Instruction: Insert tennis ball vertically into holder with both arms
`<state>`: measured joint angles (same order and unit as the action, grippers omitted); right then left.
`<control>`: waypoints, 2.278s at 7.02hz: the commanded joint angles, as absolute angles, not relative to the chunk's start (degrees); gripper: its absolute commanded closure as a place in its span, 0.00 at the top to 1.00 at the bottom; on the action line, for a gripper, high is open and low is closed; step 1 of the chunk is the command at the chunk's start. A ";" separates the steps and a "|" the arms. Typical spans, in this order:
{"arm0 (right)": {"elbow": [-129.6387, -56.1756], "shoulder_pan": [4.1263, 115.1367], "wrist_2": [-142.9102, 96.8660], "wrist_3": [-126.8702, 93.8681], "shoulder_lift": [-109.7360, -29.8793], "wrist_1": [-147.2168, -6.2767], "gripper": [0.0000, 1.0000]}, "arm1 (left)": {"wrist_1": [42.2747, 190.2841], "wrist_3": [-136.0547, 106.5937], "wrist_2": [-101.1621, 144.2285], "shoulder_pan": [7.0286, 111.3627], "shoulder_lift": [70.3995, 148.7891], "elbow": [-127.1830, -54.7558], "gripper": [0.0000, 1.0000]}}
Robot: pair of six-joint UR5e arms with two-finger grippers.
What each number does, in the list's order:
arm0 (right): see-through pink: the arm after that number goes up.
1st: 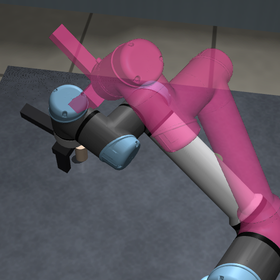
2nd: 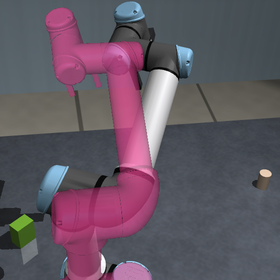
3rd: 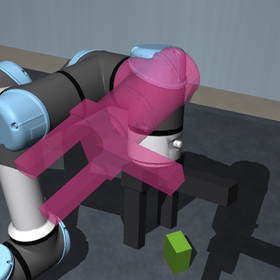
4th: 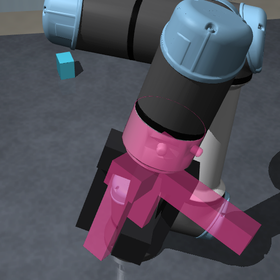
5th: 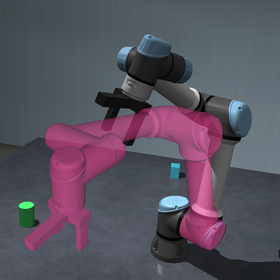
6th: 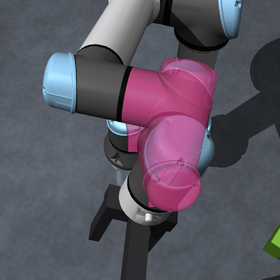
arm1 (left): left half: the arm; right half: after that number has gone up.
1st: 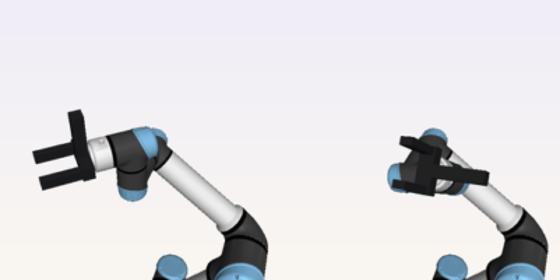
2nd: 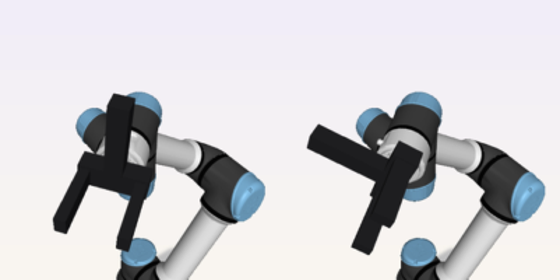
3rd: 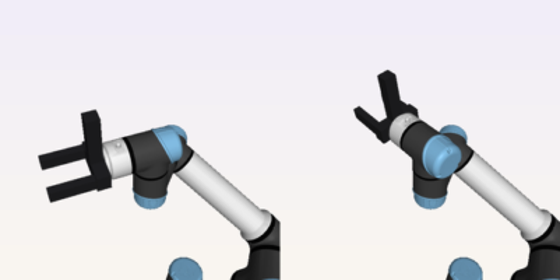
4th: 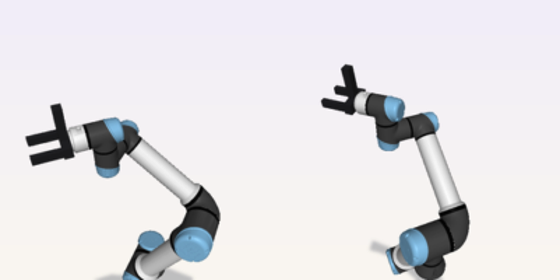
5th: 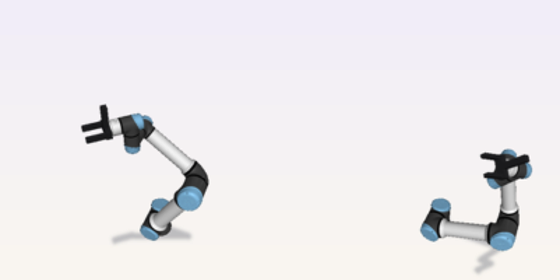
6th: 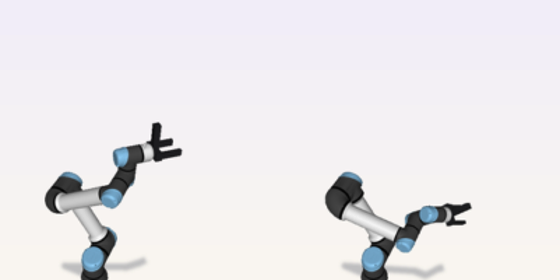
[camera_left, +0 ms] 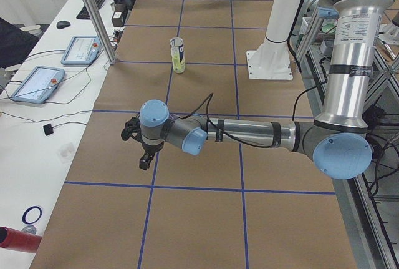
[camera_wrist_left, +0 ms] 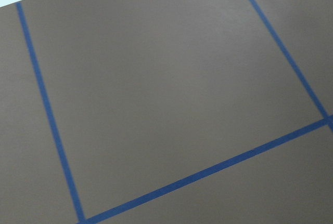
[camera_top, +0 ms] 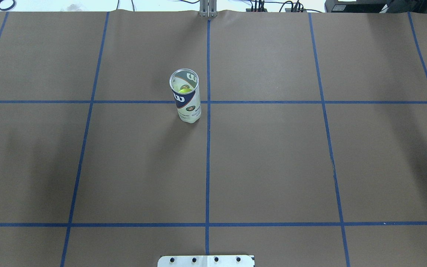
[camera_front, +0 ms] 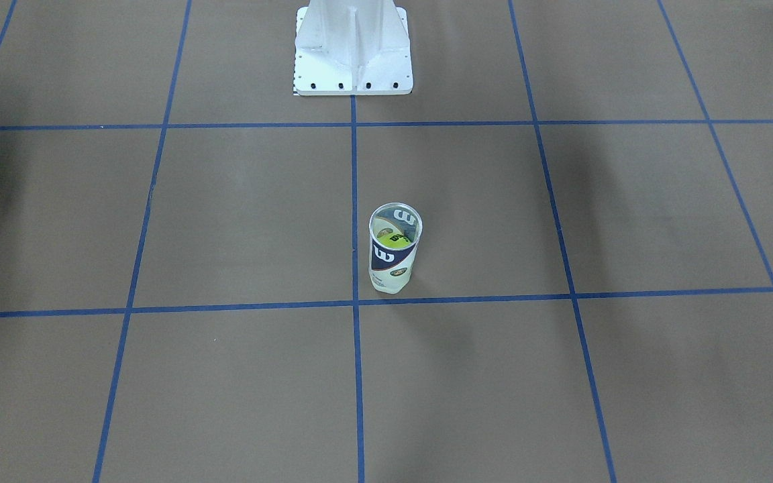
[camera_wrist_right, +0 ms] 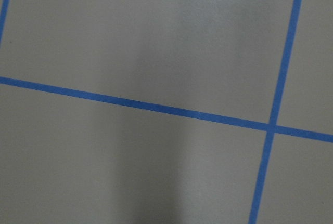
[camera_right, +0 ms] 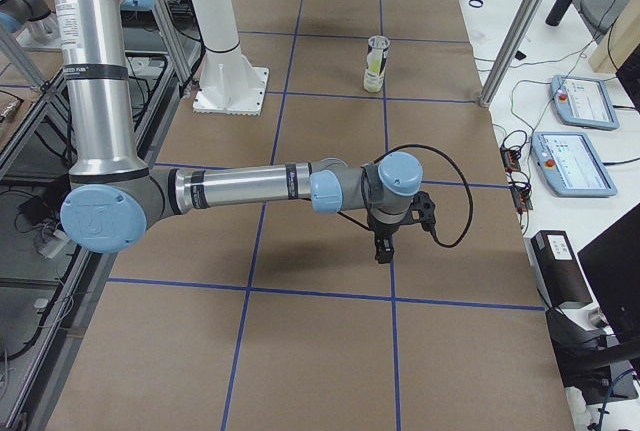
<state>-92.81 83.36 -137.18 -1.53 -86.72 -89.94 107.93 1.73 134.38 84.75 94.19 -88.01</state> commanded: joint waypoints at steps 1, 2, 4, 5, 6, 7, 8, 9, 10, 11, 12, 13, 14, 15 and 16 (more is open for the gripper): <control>-92.29 85.34 -136.67 -1.05 -87.63 -90.10 0.99 | 103.80 5.64 134.56 86.48 93.61 -87.02 0.99; -92.63 85.34 -136.67 -0.71 -87.19 -87.56 0.99 | 103.71 4.15 137.00 87.53 93.52 -87.45 0.99; -91.93 85.34 -136.93 -1.40 -87.63 -85.08 0.99 | 103.54 2.56 138.61 87.98 93.69 -87.27 0.99; -92.19 85.43 -136.85 -1.41 -87.98 -85.69 0.99 | 101.71 2.29 138.60 88.15 93.78 -87.19 0.99; -92.28 86.39 -136.85 -1.49 -88.41 -86.04 0.99 | 98.30 2.37 138.43 88.24 94.04 -87.36 0.99; -92.63 87.44 -136.85 -1.41 -88.85 -88.57 0.99 | 97.91 2.37 137.38 88.16 94.04 -87.28 0.99; -93.59 88.23 -136.85 -1.41 -88.94 -91.12 0.99 | 95.39 2.37 137.20 88.15 93.96 -87.54 0.99; -94.73 88.59 -136.85 -1.41 -88.77 -94.01 0.99 | 92.23 2.46 137.20 88.15 94.04 -87.54 0.99; -96.49 88.59 -136.93 -1.41 -88.33 -98.39 0.99 | 91.68 2.46 136.85 88.07 94.22 -87.71 1.00; -97.03 88.59 -137.02 -1.41 -88.94 -98.79 0.99 | 91.58 2.37 136.85 87.81 94.31 -87.71 0.99; -96.86 88.59 -137.46 -0.88 -89.29 -98.70 0.99 | 91.58 2.37 136.85 87.89 94.05 -87.71 0.99; -96.77 88.59 -137.55 -0.70 -89.56 -98.35 0.99 | 91.58 2.20 136.93 87.98 93.96 -87.71 1.00; -96.51 88.59 -137.55 -0.62 -89.65 -98.35 0.99 | 91.58 2.20 136.93 87.98 94.22 -87.71 0.99; -96.42 88.59 -137.55 -0.62 -89.74 -98.35 0.99 | 91.58 2.20 136.93 88.07 94.31 -87.71 0.99; -96.33 88.59 -137.46 -0.62 -89.74 -98.35 0.99 | 91.58 2.20 137.02 88.07 94.22 -87.80 1.00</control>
